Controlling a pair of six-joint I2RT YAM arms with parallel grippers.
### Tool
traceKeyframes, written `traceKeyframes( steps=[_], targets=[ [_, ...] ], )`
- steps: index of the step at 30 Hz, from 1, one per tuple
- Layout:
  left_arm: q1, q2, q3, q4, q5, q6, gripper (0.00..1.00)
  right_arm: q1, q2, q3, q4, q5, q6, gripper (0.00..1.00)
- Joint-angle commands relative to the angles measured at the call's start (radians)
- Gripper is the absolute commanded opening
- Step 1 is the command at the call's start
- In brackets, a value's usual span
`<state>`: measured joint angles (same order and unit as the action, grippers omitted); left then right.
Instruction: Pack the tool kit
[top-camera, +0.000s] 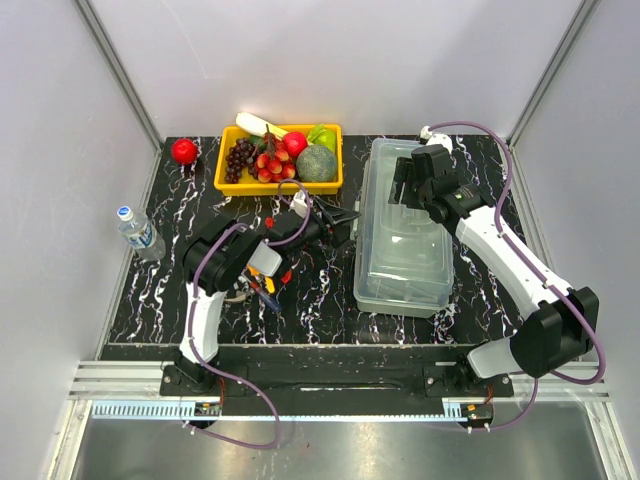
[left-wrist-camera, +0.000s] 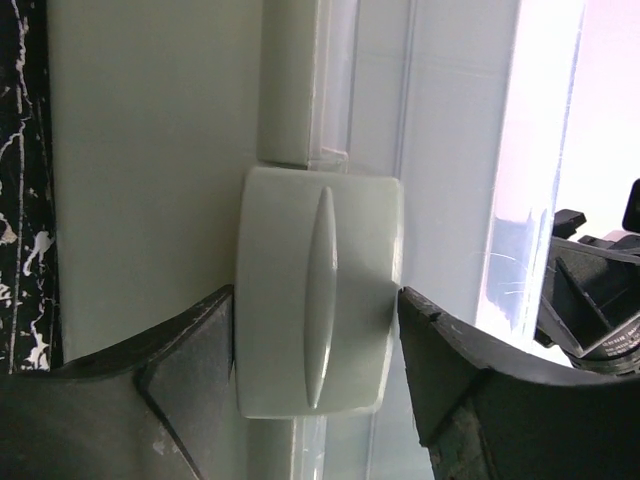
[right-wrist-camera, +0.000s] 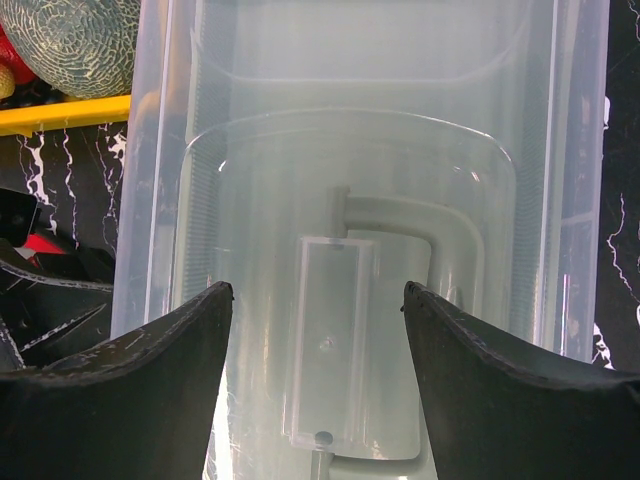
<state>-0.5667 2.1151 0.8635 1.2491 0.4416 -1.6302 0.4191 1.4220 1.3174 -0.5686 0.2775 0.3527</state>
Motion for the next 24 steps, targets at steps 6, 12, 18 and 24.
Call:
traceKeyframes(
  steps=[6,12,18,24],
  targets=[
    [0.002,-0.110,-0.009,0.417,0.000,-0.010,0.73,0.001,0.032,-0.053,-0.198,0.014,0.025,0.76],
    [0.022,-0.121,-0.116,0.379,-0.078,0.042,0.91,0.001,0.028,-0.060,-0.198,0.019,0.025,0.76],
    [0.053,-0.208,-0.207,0.212,-0.121,0.139,0.93,0.001,0.020,-0.070,-0.198,0.022,0.029,0.76],
    [0.054,-0.259,-0.172,0.098,-0.087,0.231,0.93,0.000,0.017,-0.072,-0.198,0.028,0.029,0.76]
  ],
)
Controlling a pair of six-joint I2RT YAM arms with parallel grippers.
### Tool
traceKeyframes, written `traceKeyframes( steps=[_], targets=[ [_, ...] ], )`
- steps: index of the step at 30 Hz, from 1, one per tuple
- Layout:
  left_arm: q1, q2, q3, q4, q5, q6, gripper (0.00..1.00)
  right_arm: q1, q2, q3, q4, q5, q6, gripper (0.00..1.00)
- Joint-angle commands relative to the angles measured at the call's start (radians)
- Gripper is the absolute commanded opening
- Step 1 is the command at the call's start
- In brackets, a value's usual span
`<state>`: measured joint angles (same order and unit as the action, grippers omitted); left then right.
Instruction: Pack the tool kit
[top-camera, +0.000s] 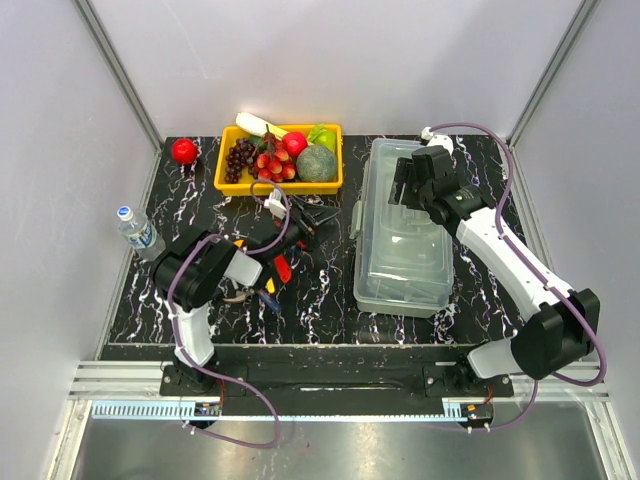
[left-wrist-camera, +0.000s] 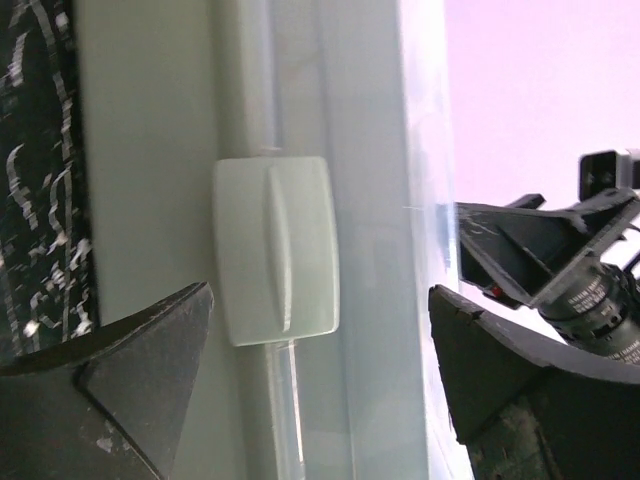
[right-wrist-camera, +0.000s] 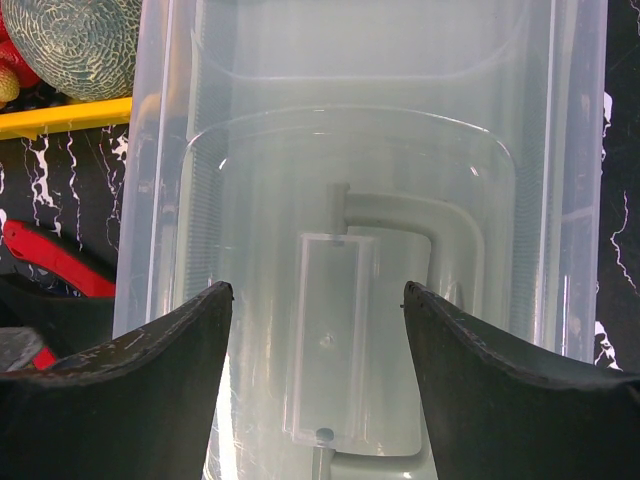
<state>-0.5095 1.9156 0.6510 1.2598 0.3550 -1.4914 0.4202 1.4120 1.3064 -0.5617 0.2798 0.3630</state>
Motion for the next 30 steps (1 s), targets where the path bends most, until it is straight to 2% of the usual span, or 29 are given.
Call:
traceKeyframes(
  steps=[1,5,11,14,30],
  targets=[
    [-0.003,-0.061,0.048,0.073,0.004,0.100,0.93,0.000,0.028,-0.061,-0.207,0.025,0.019,0.76],
    [-0.009,-0.114,0.045,-0.040,-0.037,0.187,0.96,0.000,0.025,-0.061,-0.207,0.029,0.019,0.76],
    [-0.053,-0.262,0.136,-0.517,-0.172,0.501,0.96,0.000,0.021,-0.062,-0.207,0.035,0.019,0.76],
    [-0.089,-0.283,0.189,-0.646,-0.215,0.608,0.96,0.000,0.024,-0.062,-0.207,0.035,0.019,0.76],
    [-0.113,-0.202,0.306,-0.812,-0.202,0.649,0.88,0.000,0.021,-0.070,-0.207,0.038,0.024,0.76]
  ],
)
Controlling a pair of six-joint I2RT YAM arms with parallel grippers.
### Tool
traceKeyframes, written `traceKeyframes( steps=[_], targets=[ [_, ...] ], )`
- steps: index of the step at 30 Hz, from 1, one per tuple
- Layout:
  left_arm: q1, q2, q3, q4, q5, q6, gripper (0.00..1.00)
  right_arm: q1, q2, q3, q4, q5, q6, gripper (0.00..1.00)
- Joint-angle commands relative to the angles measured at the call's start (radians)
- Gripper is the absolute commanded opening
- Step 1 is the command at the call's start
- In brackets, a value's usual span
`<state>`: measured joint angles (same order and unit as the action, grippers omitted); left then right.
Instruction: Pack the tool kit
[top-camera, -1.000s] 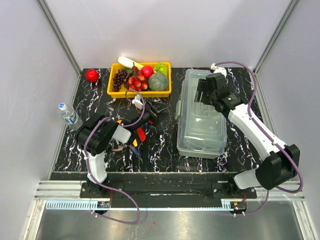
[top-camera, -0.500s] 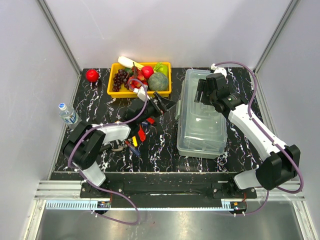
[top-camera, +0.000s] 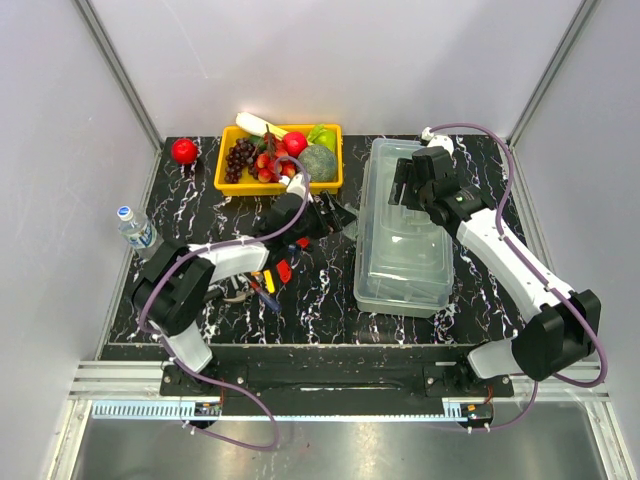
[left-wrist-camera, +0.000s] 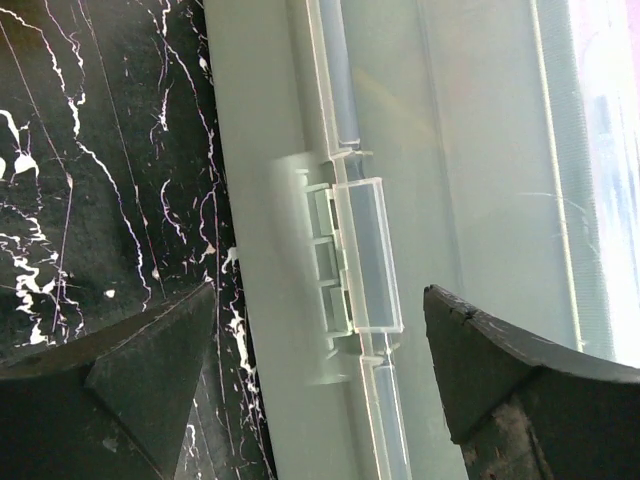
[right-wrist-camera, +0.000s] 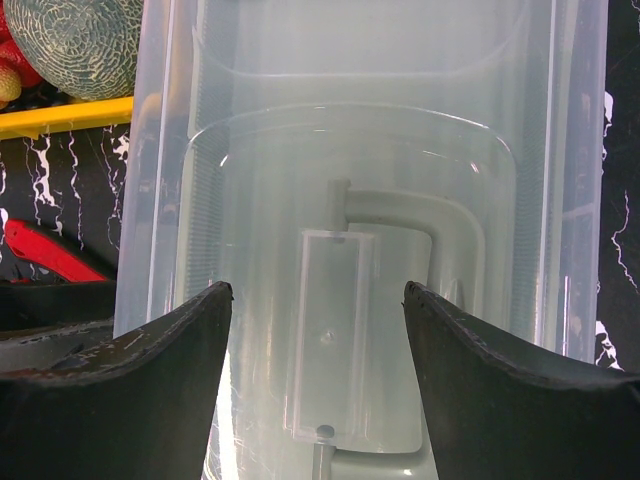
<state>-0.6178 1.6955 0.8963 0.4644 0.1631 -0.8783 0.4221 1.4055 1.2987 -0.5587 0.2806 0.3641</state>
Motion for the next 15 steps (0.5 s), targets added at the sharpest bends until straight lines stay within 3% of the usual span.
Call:
traceKeyframes(
  steps=[1,8,15],
  targets=[
    [-0.003,0.020,0.065,-0.021,-0.011,0.038,0.88,-0.002,0.027,-0.062,-0.208,0.035,0.024,0.76],
    [-0.005,0.007,0.082,-0.141,-0.099,0.041,0.83,-0.002,0.023,-0.059,-0.210,0.035,0.021,0.76],
    [-0.005,0.033,0.098,-0.127,-0.051,0.015,0.78,-0.002,0.016,0.005,-0.242,0.046,0.006,0.76]
  ],
)
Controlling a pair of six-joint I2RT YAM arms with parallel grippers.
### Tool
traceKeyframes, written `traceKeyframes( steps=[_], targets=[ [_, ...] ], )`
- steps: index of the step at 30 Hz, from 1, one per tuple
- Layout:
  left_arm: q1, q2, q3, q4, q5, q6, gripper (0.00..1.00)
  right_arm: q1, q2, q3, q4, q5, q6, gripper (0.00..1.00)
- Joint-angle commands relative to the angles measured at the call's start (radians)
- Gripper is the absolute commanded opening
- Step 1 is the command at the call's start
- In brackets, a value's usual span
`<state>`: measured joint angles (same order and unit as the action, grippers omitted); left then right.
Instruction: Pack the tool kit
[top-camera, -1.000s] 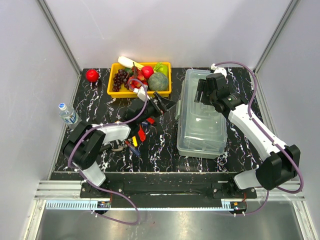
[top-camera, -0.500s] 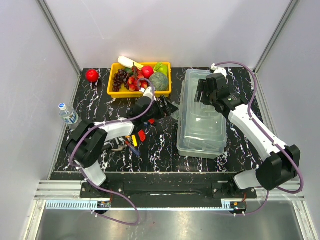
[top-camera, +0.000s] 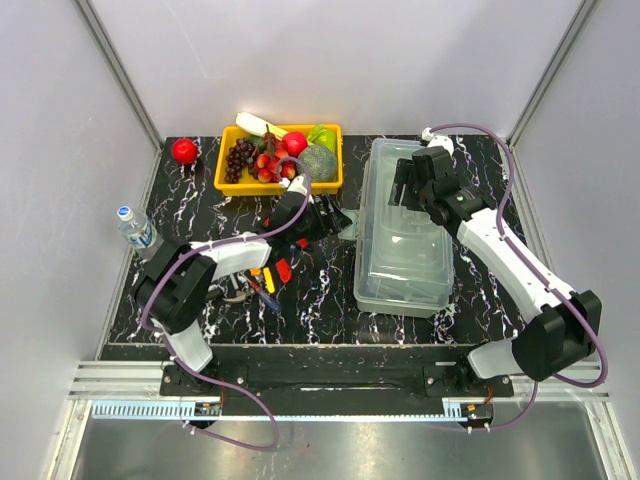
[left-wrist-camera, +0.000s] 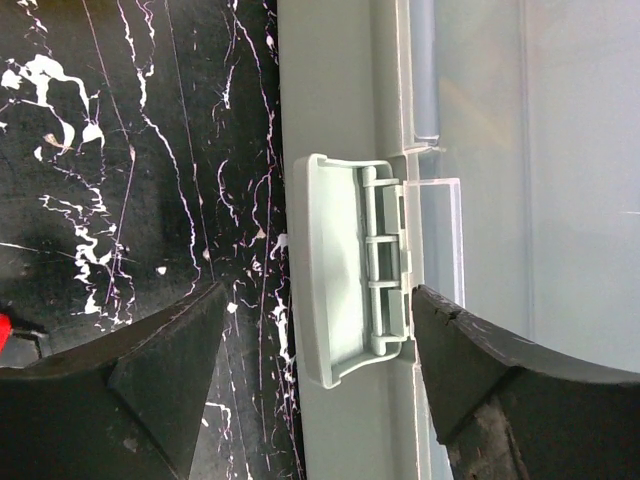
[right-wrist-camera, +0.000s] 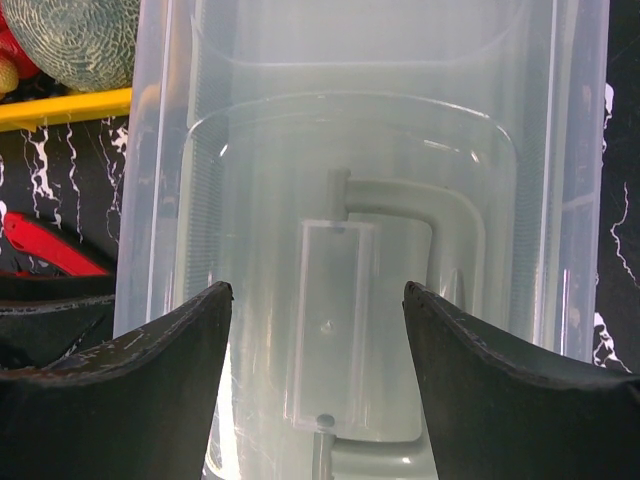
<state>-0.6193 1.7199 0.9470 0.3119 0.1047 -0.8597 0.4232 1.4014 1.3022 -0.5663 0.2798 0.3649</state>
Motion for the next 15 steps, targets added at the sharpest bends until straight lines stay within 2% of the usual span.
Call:
traceKeyframes(
  steps=[1,9,15],
  targets=[
    [-0.002,0.010,0.047,0.024,0.009,-0.004,0.78,-0.003,0.018,0.015,-0.245,0.055,0.003,0.75],
    [-0.002,-0.049,0.076,-0.060,-0.037,0.039,0.78,-0.006,-0.057,0.085,-0.291,0.056,0.029,0.75],
    [-0.002,-0.121,0.157,-0.164,-0.059,0.117,0.83,-0.015,-0.097,0.106,-0.314,0.119,0.049,0.74]
  ],
)
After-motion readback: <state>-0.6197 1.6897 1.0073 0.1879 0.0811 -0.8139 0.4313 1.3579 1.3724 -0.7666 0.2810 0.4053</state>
